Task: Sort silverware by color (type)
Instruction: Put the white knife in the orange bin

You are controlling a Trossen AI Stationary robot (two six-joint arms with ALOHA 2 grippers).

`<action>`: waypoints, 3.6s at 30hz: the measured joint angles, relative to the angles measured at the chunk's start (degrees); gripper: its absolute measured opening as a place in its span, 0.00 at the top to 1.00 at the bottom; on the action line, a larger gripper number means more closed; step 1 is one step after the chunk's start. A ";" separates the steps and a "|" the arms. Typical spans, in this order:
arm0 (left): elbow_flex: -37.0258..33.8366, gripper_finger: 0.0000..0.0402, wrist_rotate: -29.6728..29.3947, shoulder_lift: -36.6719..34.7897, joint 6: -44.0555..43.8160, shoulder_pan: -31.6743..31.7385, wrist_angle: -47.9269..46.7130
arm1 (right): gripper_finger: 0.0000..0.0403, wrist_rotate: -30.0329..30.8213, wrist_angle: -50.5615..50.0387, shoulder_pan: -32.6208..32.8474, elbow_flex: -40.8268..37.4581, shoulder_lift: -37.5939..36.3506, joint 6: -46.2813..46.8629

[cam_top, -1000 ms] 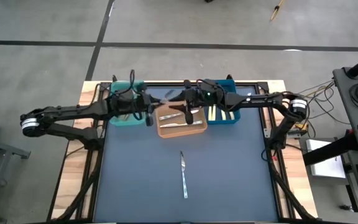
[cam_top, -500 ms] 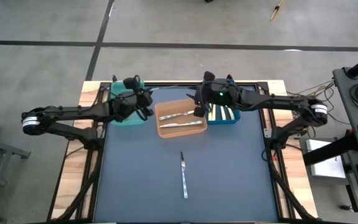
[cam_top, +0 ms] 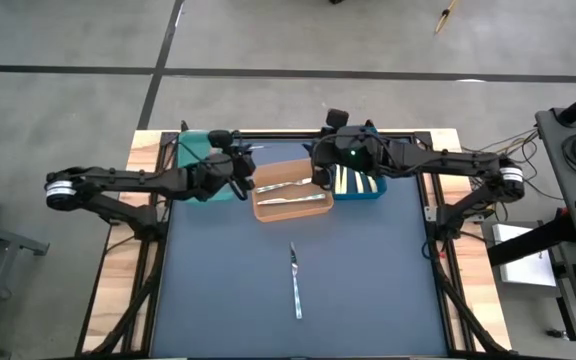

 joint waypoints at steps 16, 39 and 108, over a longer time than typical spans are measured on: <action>6.71 0.95 -7.29 8.76 1.13 -2.28 -0.33 | 0.70 -5.84 -13.00 -0.43 8.23 1.75 -0.66; 12.13 0.95 1.53 10.15 -14.54 -4.34 -23.37 | 0.70 -5.82 -15.21 -0.94 8.85 1.40 -0.87; 39.22 0.95 26.03 37.87 -25.77 -0.62 -52.24 | 0.70 -12.33 -28.82 -0.90 8.73 -5.60 13.65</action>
